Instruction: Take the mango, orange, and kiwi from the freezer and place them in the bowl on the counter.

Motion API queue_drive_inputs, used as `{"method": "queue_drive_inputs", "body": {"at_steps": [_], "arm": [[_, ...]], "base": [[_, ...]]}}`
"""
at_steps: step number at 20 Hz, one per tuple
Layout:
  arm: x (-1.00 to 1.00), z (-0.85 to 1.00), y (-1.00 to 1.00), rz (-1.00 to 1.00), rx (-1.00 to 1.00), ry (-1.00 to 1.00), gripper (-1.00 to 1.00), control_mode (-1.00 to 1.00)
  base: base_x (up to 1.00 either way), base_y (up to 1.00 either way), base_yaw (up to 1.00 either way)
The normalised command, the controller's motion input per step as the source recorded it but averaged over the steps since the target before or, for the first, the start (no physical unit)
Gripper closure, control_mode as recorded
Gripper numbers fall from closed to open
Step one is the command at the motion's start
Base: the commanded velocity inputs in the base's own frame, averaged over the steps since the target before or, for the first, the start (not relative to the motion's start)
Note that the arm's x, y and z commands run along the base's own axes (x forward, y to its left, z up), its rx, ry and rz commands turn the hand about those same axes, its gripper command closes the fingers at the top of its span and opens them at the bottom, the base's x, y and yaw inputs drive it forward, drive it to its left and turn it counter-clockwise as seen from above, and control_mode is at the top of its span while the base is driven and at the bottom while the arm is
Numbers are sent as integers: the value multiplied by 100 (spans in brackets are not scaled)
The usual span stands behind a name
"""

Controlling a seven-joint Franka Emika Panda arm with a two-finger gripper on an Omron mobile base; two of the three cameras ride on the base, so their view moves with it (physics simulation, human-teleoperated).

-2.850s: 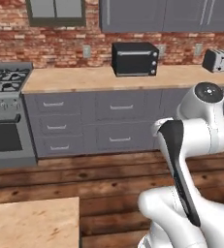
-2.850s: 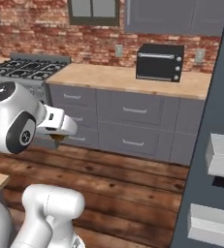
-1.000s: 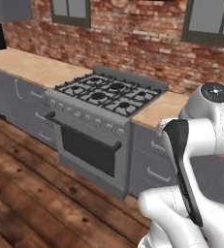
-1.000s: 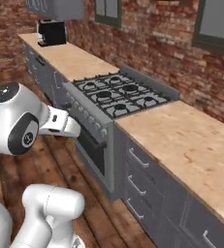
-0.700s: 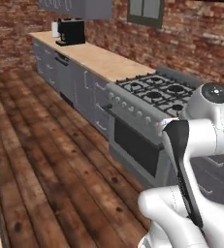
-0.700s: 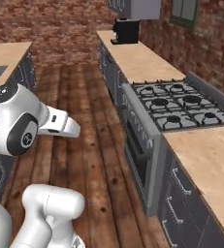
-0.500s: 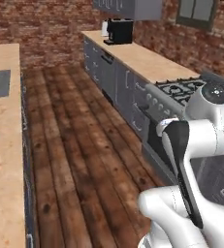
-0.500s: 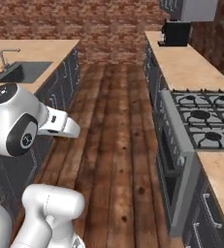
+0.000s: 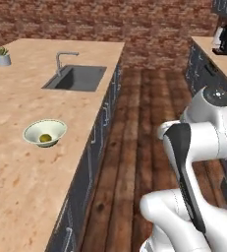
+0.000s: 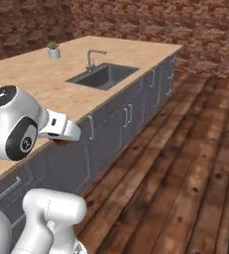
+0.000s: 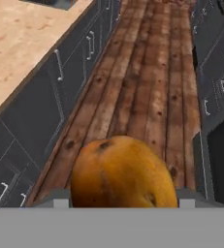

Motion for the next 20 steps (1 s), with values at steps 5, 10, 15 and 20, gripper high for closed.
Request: {"method": "queue_drive_inputs", "body": {"at_steps": [5,10,15,20], "arm": [[0,0,0,0,0,0,100,100],[0,0,0,0,0,0,100,100],[0,0,0,0,0,0,100,100],[0,0,0,0,0,0,100,100]], "base": [[98,-26,66],[83,-9,76],[54,0,85],[59,0,77]]}}
